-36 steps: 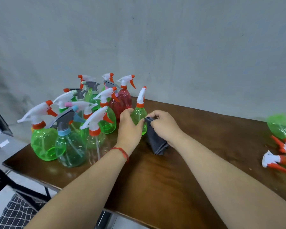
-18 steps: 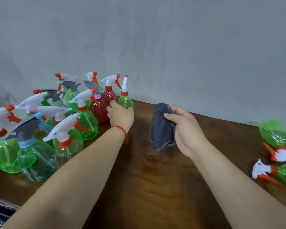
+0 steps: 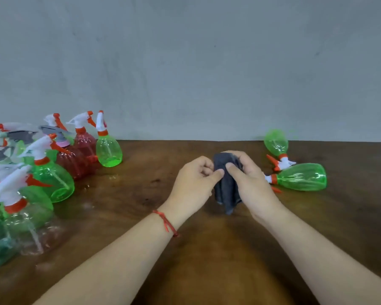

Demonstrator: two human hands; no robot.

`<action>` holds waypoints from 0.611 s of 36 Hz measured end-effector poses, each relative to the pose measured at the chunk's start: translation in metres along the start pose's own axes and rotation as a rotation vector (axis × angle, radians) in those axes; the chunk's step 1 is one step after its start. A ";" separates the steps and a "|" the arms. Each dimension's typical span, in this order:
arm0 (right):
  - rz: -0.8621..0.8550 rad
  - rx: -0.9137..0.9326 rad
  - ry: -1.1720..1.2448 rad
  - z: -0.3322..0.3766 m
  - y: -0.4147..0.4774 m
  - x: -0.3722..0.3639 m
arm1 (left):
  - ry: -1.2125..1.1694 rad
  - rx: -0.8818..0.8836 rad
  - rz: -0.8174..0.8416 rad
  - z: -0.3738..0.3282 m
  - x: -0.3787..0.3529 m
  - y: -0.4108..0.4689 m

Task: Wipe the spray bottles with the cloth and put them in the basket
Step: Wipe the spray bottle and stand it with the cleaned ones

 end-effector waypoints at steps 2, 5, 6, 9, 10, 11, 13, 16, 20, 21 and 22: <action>-0.032 -0.031 0.105 -0.008 -0.008 0.025 | -0.012 -0.011 0.013 -0.008 -0.025 0.003; -0.064 -0.106 0.239 -0.021 -0.018 0.061 | -0.111 -0.006 0.078 -0.021 -0.063 0.007; -0.055 -0.123 0.261 -0.023 -0.021 0.071 | -0.141 0.000 0.102 -0.026 -0.076 0.009; -0.068 -0.163 0.315 -0.032 -0.026 0.100 | -0.218 0.041 0.194 -0.035 -0.112 0.013; -0.082 -0.174 0.351 -0.035 -0.026 0.109 | -0.239 0.058 0.234 -0.037 -0.122 0.015; -0.104 -0.185 0.392 -0.038 -0.025 0.119 | -0.239 0.066 0.269 -0.038 -0.131 0.017; -0.175 -0.205 0.483 -0.045 -0.020 0.139 | -0.139 0.029 0.291 -0.039 -0.141 0.027; -0.275 -0.192 0.553 -0.057 -0.013 0.167 | 0.193 -0.085 0.262 -0.032 -0.147 0.049; -0.321 -0.203 0.521 -0.077 -0.011 0.186 | 0.753 -0.098 0.431 0.001 -0.159 0.079; -0.312 -0.200 0.499 -0.081 -0.009 0.188 | 0.801 -0.078 0.457 0.007 -0.161 0.084; -0.295 -0.197 0.466 -0.083 -0.008 0.190 | 0.806 -0.067 0.473 0.010 -0.164 0.088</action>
Point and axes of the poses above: each hand's wrist, its own y-axis towards the middle knuckle, its own x-axis out of the back of the hand, z = x × y, the point moved 6 cm from there along y, towards the middle knuckle, and after that the axes turned 3 degrees about -y, right-handed, at the moved point
